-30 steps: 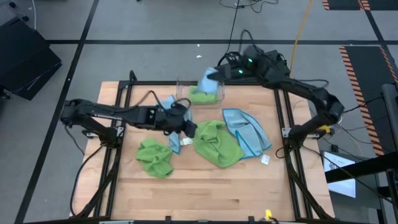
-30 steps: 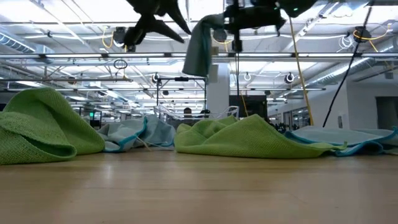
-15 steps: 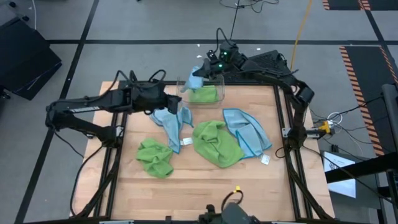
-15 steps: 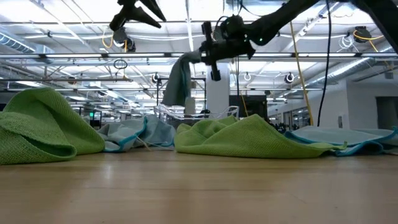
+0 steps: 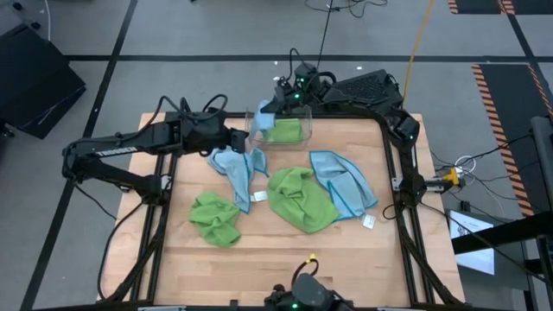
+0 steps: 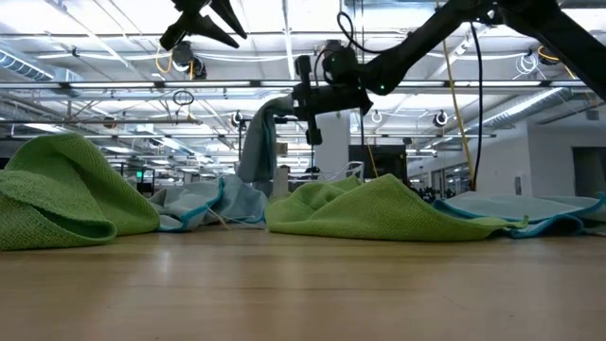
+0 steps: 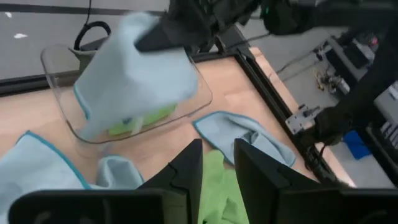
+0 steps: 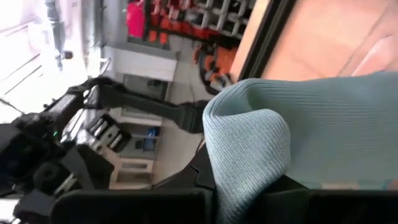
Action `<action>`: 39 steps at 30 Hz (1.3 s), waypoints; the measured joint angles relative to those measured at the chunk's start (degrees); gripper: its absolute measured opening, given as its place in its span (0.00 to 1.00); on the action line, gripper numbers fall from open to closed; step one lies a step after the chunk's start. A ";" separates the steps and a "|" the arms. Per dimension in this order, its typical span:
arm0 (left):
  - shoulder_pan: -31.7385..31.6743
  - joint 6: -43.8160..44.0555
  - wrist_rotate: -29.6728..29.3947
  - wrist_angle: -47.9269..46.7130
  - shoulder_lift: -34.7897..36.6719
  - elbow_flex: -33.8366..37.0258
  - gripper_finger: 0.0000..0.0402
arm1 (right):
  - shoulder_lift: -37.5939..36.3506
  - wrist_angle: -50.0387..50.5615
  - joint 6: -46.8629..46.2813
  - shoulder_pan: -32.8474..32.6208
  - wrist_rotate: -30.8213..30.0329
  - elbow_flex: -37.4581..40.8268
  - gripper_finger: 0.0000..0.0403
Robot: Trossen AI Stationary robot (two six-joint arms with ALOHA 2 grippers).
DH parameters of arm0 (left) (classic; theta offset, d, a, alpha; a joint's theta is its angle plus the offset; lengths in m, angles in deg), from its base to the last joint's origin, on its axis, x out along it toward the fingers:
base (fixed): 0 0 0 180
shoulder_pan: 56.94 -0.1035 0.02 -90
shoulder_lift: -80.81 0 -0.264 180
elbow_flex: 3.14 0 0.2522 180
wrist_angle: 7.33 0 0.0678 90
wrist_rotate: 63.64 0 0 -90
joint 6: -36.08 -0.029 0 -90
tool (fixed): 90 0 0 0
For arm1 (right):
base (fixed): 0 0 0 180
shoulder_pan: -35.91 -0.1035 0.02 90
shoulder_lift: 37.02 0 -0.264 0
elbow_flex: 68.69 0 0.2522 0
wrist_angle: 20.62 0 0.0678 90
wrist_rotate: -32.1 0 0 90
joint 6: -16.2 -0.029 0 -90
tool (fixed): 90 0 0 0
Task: Fold microfiber towels
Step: Put the bottom folded blue microfiber cloth into the transparent bin
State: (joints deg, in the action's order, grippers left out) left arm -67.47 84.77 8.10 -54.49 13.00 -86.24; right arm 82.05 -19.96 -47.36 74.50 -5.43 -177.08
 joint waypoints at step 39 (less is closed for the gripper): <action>0.22 2.49 -1.40 0.67 0.00 -0.07 0.23 | 3.99 15.51 11.10 5.50 7.17 0.09 0.04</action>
State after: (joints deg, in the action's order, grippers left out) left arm -67.25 87.26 6.70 -53.82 13.00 -86.31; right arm 86.04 -4.45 -36.26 79.99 1.74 -176.99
